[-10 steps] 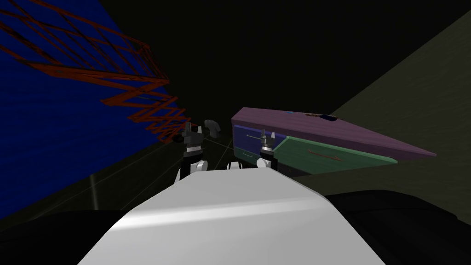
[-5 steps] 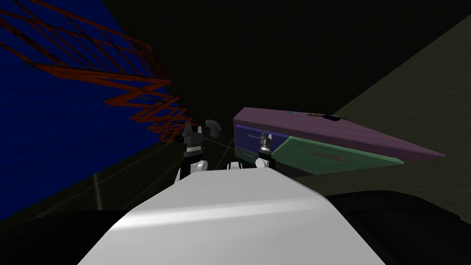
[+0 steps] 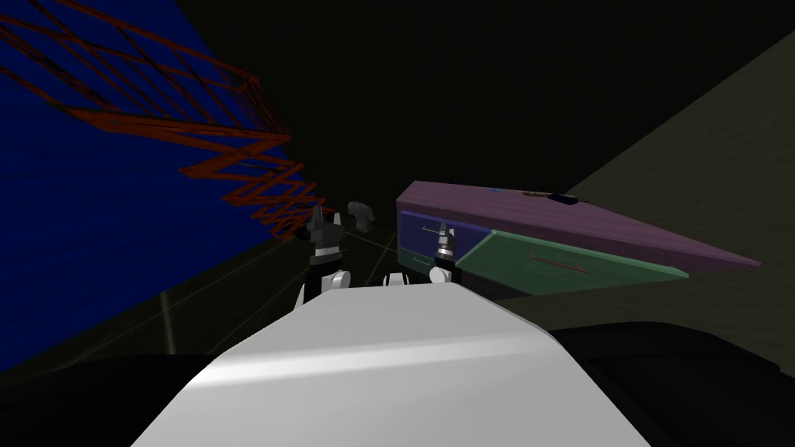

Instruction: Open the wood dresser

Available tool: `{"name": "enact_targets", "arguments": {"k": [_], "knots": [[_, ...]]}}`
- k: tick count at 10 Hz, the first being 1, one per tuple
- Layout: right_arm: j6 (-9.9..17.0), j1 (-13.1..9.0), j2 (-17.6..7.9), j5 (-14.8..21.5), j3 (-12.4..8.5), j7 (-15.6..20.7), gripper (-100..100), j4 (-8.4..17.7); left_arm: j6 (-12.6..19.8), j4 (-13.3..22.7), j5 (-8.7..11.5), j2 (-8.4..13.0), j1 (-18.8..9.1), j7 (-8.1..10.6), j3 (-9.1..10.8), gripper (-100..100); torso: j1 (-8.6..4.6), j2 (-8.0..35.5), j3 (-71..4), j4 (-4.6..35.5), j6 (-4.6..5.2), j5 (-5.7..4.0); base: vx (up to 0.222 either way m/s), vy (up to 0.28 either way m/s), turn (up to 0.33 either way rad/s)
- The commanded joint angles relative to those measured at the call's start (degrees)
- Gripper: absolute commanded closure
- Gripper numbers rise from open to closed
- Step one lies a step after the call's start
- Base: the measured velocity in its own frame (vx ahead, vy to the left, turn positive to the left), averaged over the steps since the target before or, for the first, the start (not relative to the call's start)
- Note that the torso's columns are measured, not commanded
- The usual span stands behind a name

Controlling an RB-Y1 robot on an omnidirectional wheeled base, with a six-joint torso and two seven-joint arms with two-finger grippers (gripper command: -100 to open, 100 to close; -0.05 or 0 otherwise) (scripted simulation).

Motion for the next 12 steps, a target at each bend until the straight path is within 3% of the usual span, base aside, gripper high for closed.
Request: {"name": "enact_targets", "arguments": {"k": [1, 9, 12], "knots": [[-0.8, -0.7, 0.0, -3.0, 1.1, -4.4, -100, 2.0, 0.0, 0.0, 0.0, 0.0, 0.0, 0.00, 0.00, 0, 0.04, 0.0, 0.0, 0.0, 0.01, 0.02, 0.002, 0.040, 0.010], [-2.7, -2.3, -0.5, -10.4, 3.6, -17.1, -100, 6.4, 0.0, 0.0, 0.0, 0.0, 0.0, 0.00, 0.00, 0, 0.08, -1.0, -0.5, -0.8, -0.56, -0.45, -0.003, 0.033, -0.003], [-3.1, -2.6, -0.9, -12.0, 4.1, -20.1, -100, 7.3, 0.0, 0.0, 0.0, 0.0, 0.0, 0.00, 0.00, 0, 0.25, -1.5, -0.7, -1.1, -0.89, -0.63, -0.003, 0.025, -0.002]]}}
